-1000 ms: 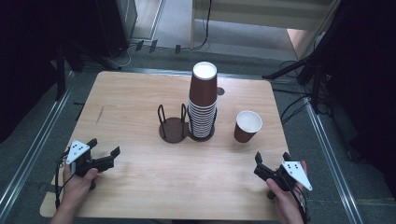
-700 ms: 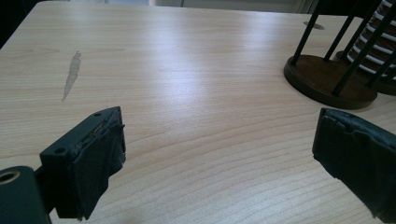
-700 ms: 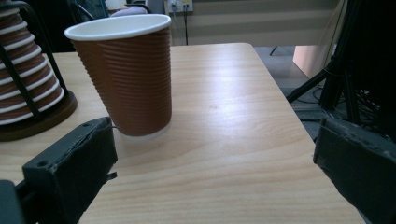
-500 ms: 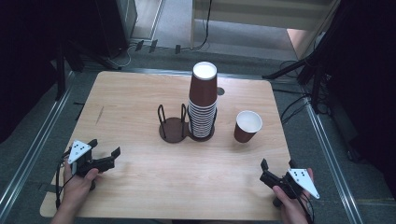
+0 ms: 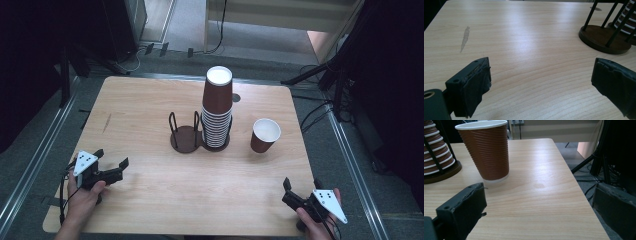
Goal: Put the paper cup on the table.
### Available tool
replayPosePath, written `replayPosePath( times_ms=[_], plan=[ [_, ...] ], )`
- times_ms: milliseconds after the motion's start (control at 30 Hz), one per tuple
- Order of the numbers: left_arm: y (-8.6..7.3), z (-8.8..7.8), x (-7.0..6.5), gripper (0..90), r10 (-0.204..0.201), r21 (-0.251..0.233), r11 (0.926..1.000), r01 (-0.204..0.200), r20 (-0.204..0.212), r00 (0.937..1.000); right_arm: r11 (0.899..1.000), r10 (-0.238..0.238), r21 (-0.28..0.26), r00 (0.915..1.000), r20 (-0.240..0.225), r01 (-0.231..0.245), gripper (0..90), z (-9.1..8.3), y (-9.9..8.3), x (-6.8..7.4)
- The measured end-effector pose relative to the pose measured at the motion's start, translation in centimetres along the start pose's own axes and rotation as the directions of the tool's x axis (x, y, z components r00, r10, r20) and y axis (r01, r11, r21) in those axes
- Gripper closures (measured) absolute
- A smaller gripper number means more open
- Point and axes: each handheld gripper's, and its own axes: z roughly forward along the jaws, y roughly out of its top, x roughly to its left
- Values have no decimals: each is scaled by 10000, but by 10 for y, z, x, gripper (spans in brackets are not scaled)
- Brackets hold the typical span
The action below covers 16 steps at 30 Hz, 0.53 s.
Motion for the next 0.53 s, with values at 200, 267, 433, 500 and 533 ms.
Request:
replayPosePath(
  times_ms=[200, 267, 433, 500, 533],
  plan=[
    [0, 0, 0, 31, 2, 18, 10000, -2, 15, 10000, 10000, -34, -15, 9999, 145, 34, 0, -4, -2, -6],
    [0, 0, 0, 31, -3, 26, 10000, 3, 27, 10000, 10000, 10, -7, 9999, 154, -10, 0, -4, -2, -6],
    [0, 1, 0, 32, 50, 72, 10000, -51, 54, 10000, 9999, -128, 91, 9996, 235, 125, 0, -4, -2, -5],
    [1, 2, -1, 32, 88, 250, 9996, -91, 93, 9999, 9999, -145, 66, 9996, 256, 143, 0, -4, -2, -4],
    [1, 3, -1, 31, 185, 350, 9992, -188, 79, 9998, 9999, -141, 51, 9996, 258, 140, 0, -4, -2, -5]
  ],
)
